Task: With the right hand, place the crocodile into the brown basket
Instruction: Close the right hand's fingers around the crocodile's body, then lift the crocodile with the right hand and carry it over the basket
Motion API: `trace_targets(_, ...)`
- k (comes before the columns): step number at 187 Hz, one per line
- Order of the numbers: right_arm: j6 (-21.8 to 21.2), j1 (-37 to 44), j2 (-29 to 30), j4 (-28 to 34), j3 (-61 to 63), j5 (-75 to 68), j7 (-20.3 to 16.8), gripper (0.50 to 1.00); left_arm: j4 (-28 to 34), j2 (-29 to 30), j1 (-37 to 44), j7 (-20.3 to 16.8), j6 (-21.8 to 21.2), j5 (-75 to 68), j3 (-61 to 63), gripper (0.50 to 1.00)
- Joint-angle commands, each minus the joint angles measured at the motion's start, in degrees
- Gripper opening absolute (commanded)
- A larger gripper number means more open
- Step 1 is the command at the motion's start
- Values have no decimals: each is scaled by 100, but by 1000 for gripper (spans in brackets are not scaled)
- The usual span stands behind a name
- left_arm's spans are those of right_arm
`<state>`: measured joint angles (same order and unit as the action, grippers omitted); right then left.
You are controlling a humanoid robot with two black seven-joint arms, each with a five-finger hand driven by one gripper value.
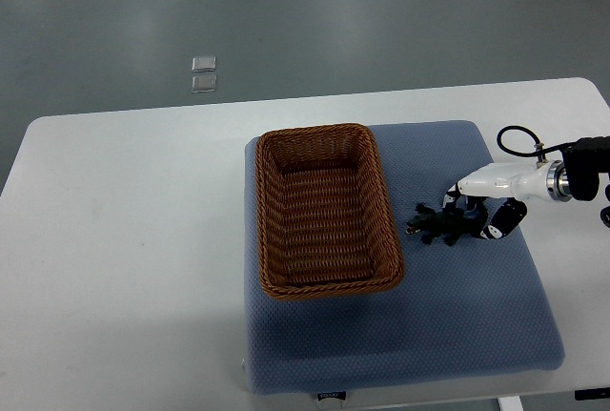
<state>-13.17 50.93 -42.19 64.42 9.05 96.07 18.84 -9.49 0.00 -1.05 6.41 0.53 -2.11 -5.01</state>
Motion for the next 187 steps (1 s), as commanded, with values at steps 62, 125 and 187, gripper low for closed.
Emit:
trace_targets(62,-19,242,-307,-70,17,-44,5,500,0,0,-1,1,0,0,0,1000)
trace_targets(125,-45,567,-351,-352,97,-88,5,500,0,0,-1,1,0,0,0,1000)
trace_targets(187,-89,1261,-333,-404,114,-114,-4,500,0,0,-1,1,0,0,0,1000)
